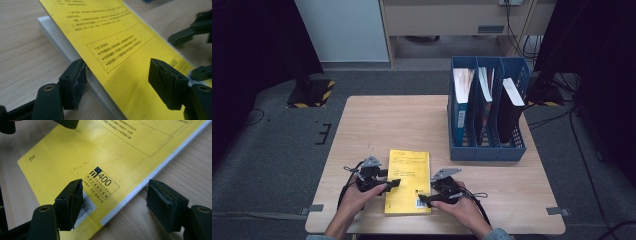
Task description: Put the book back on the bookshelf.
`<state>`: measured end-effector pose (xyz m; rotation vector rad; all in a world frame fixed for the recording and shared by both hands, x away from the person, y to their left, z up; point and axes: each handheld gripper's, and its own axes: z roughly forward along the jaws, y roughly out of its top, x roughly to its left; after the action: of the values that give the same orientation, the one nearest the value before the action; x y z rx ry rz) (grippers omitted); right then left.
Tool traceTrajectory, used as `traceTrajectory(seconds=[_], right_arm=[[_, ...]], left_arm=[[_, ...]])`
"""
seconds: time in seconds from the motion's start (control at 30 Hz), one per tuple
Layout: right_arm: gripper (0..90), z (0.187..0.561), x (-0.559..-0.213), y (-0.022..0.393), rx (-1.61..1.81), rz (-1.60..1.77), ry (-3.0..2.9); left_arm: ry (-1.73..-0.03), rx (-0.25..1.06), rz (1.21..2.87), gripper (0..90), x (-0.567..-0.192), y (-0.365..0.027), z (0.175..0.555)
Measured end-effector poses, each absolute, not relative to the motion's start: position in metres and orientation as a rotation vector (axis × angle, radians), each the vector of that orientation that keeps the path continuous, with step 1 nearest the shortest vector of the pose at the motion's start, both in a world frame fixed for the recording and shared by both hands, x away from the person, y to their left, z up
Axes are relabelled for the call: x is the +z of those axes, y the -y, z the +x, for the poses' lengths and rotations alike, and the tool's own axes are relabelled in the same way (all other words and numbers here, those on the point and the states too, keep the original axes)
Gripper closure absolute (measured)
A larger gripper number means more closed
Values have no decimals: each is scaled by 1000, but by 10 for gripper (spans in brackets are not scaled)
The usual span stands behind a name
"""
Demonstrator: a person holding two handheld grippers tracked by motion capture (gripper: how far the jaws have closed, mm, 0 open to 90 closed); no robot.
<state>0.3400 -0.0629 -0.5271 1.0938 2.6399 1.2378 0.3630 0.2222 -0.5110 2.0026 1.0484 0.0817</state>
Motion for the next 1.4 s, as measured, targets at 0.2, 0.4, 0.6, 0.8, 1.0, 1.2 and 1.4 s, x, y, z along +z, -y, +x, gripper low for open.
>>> traceTrajectory(seconds=[0.2,0.4,0.6,0.8,1.0,1.2,1.4], right_arm=[[284,339,-528,63,1246,1088,-2638],[282,339,-528,63,1251,1088,-2636],[279,340,-528,63,1253,1071,-2632],[277,340,-528,63,1249,1067,-2633],[276,340,-529,63,1250,1061,-2634],[275,339,-529,63,1251,1062,-2633],[273,339,-529,63,1253,1062,-2631]], left_arm=[[-997,28,2058,332,-510,-212,351],[-996,15,2045,338,-512,-205,359],[-983,25,2057,380,-510,-206,362],[-957,36,2104,411,-509,-202,369],[-952,21,2110,422,-510,-200,374],[-926,-4,2131,405,-507,-195,377],[-910,6,2152,386,-508,-190,381]])
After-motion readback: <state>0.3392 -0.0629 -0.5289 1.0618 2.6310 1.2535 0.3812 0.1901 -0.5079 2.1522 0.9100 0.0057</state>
